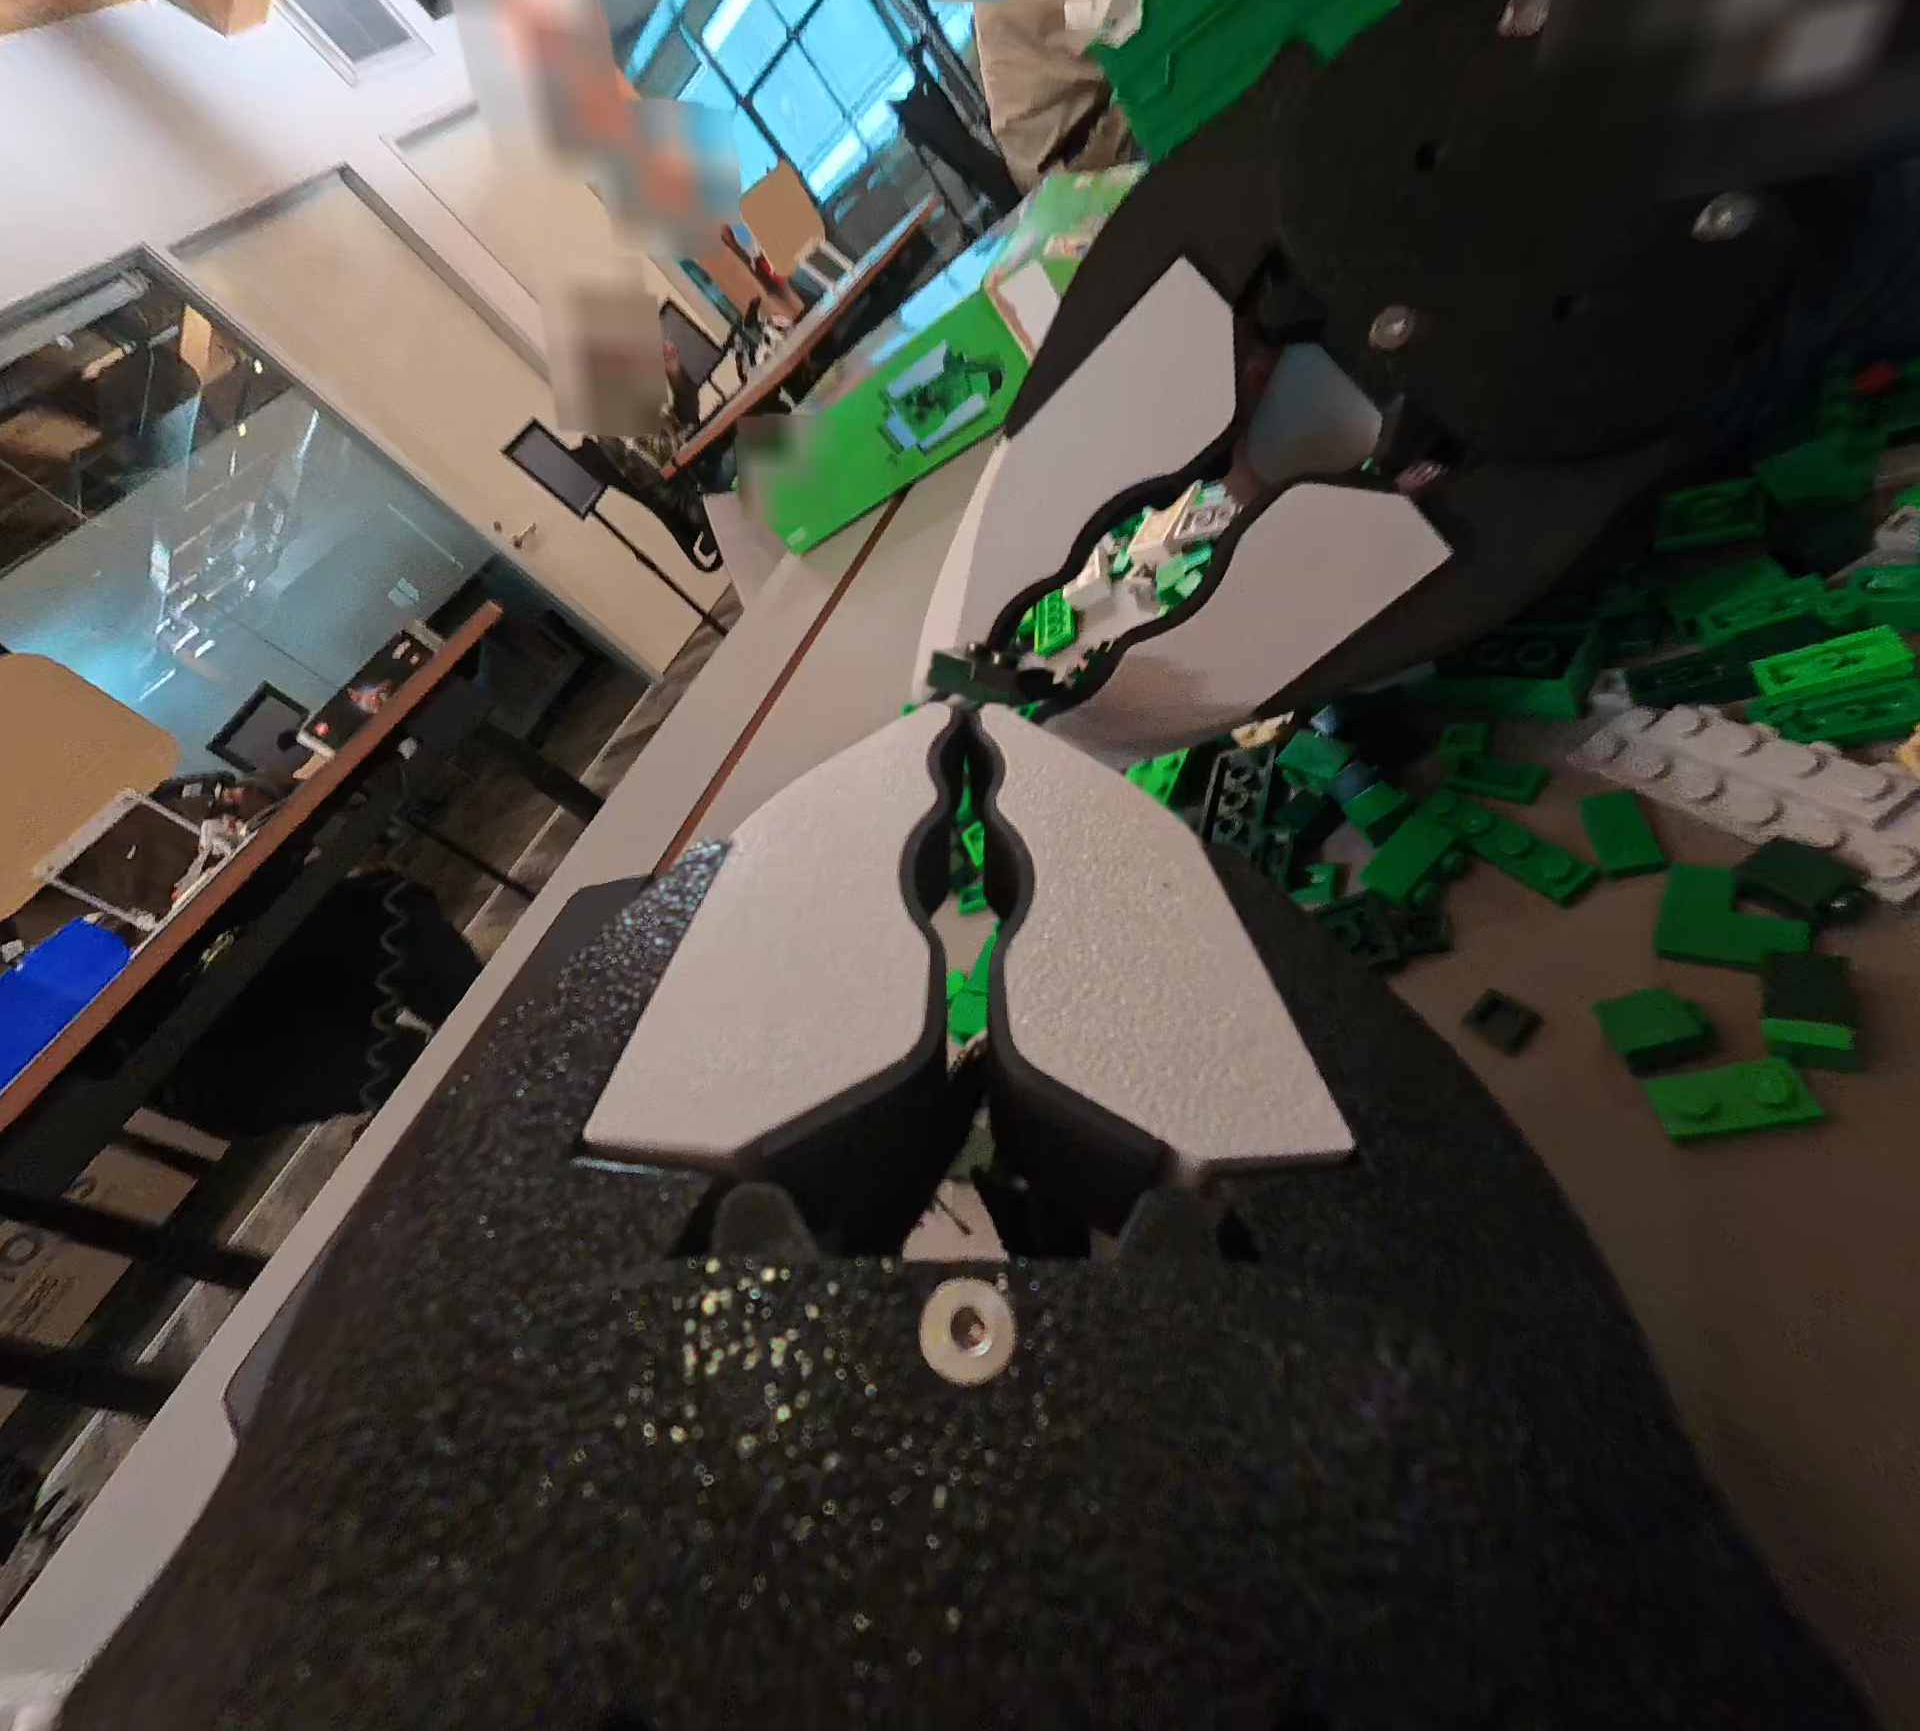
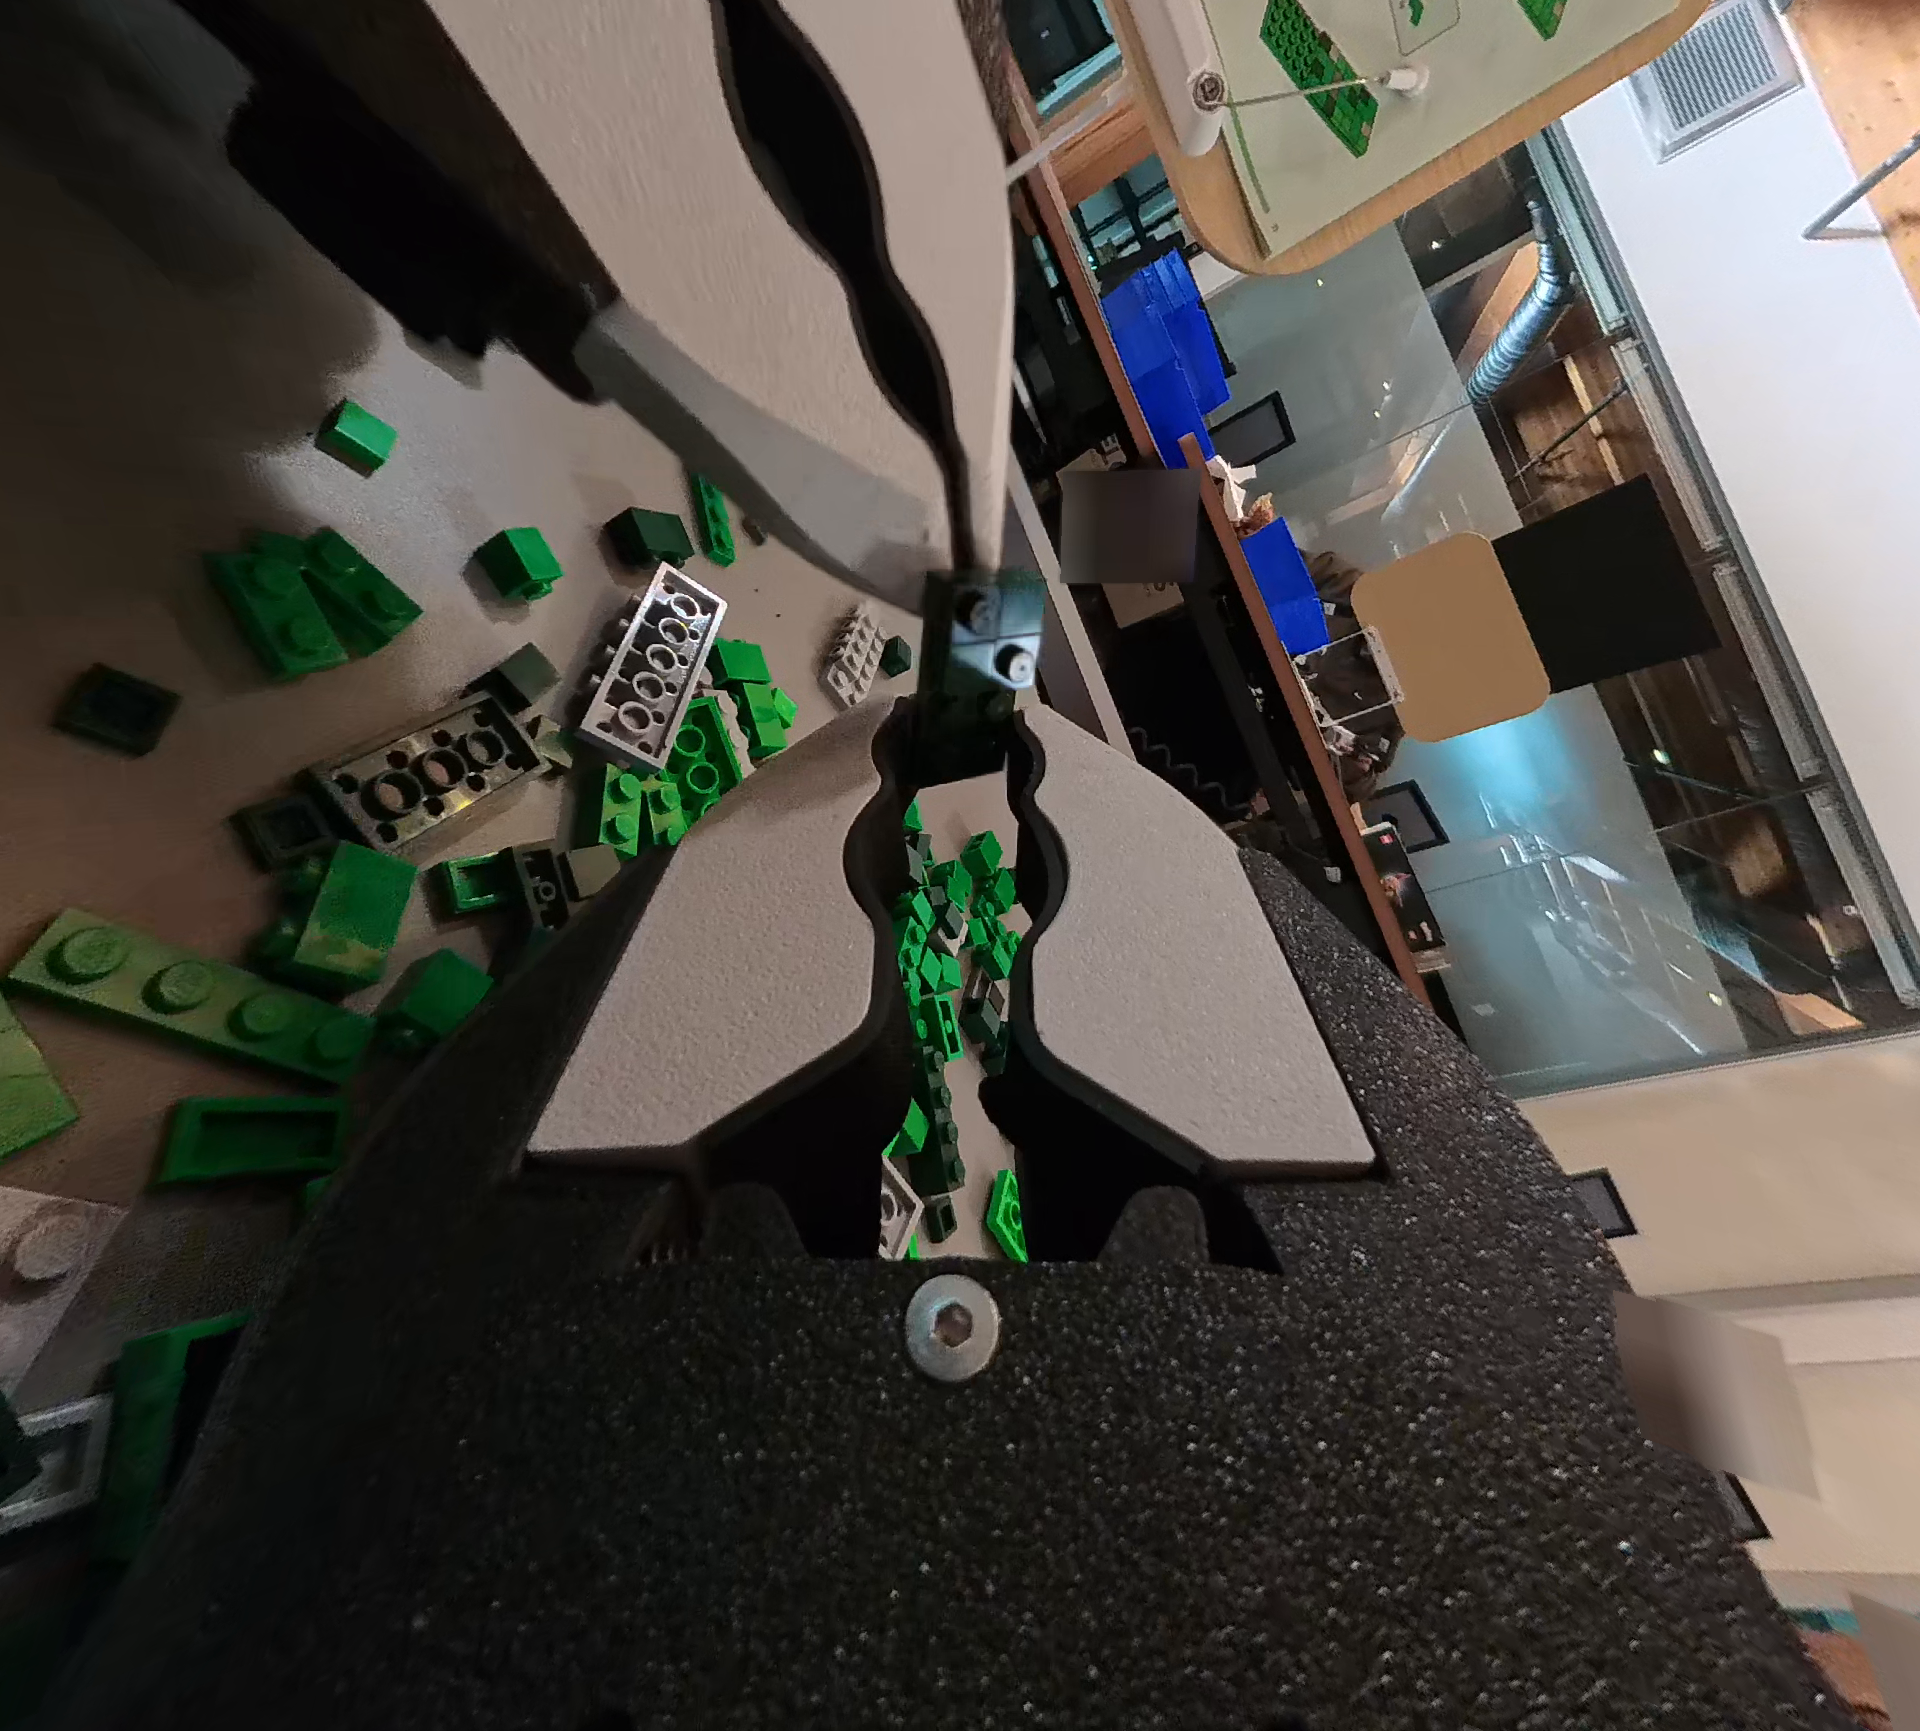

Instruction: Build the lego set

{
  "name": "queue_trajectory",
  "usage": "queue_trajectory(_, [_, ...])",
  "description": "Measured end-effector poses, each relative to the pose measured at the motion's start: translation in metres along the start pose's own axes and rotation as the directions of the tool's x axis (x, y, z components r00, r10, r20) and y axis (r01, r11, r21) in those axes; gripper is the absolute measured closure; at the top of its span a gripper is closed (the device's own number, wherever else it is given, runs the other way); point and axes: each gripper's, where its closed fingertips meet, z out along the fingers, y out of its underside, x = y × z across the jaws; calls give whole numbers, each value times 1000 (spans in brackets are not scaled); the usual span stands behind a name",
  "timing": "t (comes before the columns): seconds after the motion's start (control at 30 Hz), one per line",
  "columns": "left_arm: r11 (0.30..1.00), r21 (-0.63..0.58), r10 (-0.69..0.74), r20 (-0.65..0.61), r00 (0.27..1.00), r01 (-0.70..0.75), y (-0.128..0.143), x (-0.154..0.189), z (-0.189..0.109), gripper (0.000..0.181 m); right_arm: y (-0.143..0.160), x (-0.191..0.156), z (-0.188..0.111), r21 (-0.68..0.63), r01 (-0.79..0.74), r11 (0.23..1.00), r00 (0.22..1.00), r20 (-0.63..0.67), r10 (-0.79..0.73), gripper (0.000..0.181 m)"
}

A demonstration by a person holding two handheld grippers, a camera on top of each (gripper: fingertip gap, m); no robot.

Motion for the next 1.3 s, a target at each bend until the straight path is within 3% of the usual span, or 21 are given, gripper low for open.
queue_trajectory(0.1, [999, 52, -15, -8, 1000, 16, -7, 0, -3, 181, -1, -1, 0, 3, 6, 1000, 1000, 3, -6, 166])
queue_trajectory(0.37, [997, 49, 61, -14, 998, -60, -8, 8, -1, 180, -6, -10, -1, 35, 51, 998, 998, 38, -53, 170])
queue_trajectory(0.7, [995, 102, -8, -36, 999, 11, -14, 6, -3, 161, -5, -8, -1, 22, 61, 998, 998, 26, -61, 174])
queue_trajectory(1.07, [998, 34, 47, -14, 999, -47, -4, 7, 1, 165, -3, -8, 0, 6, 59, 998, 998, 25, -59, 175])
queue_trajectory(1.3, [1000, 10, 3, -20, 1000, -3, -1, 5, 1, 166, -2, -6, 0, 5, 55, 998, 998, 16, -55, 176])
